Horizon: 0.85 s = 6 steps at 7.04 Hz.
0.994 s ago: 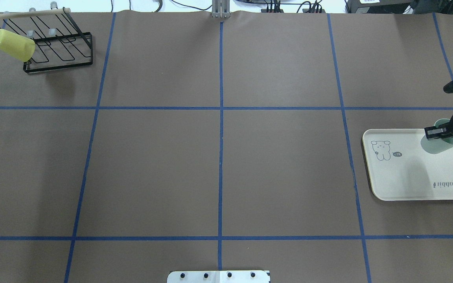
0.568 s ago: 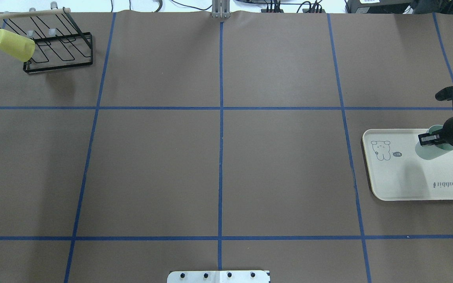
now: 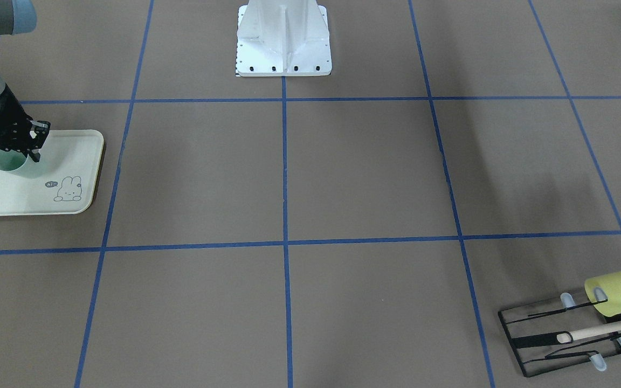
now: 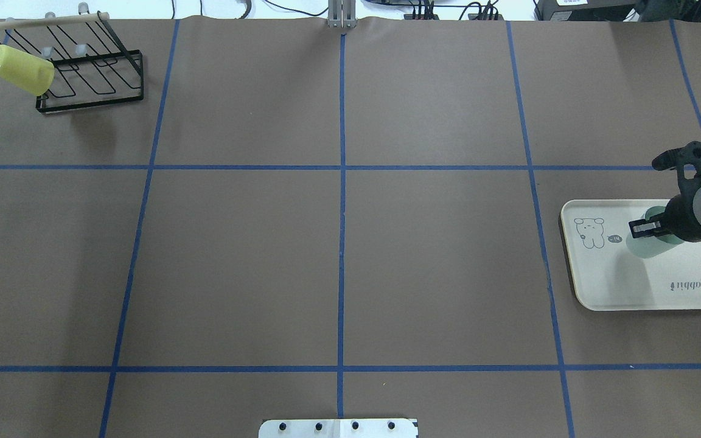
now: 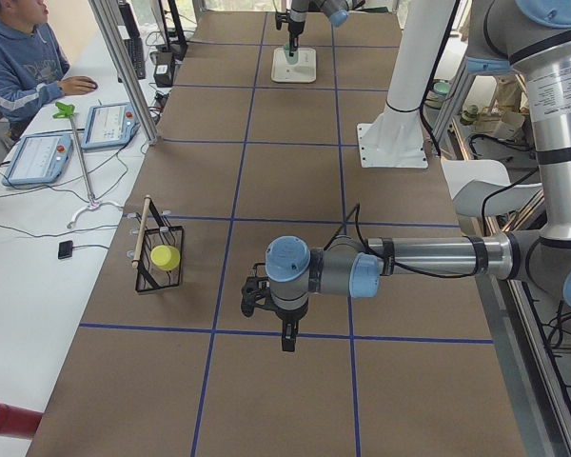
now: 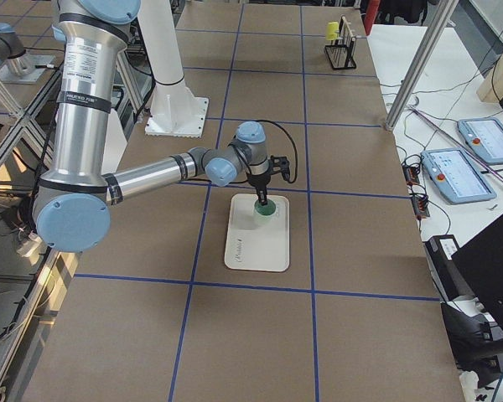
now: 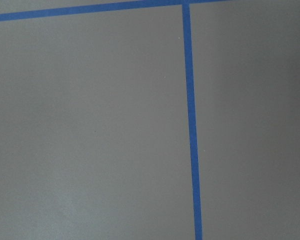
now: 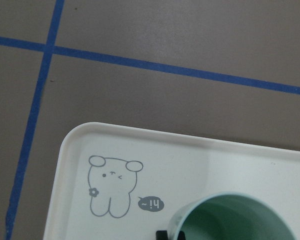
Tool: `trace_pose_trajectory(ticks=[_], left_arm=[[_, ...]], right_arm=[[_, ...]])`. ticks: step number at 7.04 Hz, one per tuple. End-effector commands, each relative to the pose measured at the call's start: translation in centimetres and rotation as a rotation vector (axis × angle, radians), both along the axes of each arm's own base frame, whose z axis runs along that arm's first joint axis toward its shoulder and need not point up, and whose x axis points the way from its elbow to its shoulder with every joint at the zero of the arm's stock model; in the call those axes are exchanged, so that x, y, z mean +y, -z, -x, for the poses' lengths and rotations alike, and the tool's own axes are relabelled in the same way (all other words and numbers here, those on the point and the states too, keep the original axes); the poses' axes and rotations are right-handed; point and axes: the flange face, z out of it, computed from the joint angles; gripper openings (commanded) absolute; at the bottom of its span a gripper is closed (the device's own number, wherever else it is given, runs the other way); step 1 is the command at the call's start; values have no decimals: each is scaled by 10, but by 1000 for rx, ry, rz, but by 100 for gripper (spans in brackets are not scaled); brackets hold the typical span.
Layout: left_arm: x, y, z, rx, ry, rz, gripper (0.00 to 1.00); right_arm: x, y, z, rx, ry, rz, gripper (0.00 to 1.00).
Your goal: Left arm grabs green cup and hands to right arm on tray
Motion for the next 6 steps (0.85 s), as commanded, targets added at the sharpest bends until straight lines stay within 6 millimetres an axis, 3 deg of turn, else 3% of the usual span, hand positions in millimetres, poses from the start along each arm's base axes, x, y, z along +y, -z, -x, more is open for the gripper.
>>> trace_pose_trajectory(ticks=[1, 3, 5, 6], left_arm=[[-1, 1, -1, 3, -2, -3, 100], [-1, 0, 0, 1, 0, 0, 100], [1, -1, 0, -2, -1, 0, 100], [1, -3, 0, -4, 0, 4, 100]], right_arm=[[9, 5, 27, -6, -66, -10, 0], [6, -16, 26, -21, -86, -22, 5], [6, -15, 25, -41, -89, -39, 99], [3, -9, 25, -50, -90, -47, 100]])
